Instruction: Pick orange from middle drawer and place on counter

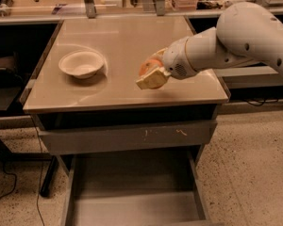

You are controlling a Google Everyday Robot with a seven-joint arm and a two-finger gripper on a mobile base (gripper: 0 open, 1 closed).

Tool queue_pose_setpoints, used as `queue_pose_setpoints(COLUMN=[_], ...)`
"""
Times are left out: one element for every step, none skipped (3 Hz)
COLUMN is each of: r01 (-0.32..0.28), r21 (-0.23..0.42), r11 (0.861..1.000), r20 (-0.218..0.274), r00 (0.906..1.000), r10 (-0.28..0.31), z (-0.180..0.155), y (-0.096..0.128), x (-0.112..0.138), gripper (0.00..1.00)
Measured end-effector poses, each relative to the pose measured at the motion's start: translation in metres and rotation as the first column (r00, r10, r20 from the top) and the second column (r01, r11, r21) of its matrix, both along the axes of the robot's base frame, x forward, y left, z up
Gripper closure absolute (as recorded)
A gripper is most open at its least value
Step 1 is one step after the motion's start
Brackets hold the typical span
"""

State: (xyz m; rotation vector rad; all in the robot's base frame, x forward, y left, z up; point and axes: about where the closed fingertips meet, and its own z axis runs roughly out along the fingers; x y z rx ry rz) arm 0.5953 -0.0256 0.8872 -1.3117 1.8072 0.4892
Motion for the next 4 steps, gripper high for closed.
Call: queue_pose_setpoints(r01=[-0.018,-0.042,-0.064,-0.089], r21=[0.039,0.077,0.116,0.158], r11=[0.999,0.996,0.991,0.983], r20=[-0.004,-0.009,-0.025,-0.039], r00=[0.9998,0.9991,0.9974,0.9946], r10=[0.018,0.043,0.067,0.096], z=[0.003,-0.006,-0.021,-0.036], y=[0.002,0.009,0.017,0.024], x=[0.031,0.058,0.082,0.100], gripper=[1.00,1.00,1.00,1.00])
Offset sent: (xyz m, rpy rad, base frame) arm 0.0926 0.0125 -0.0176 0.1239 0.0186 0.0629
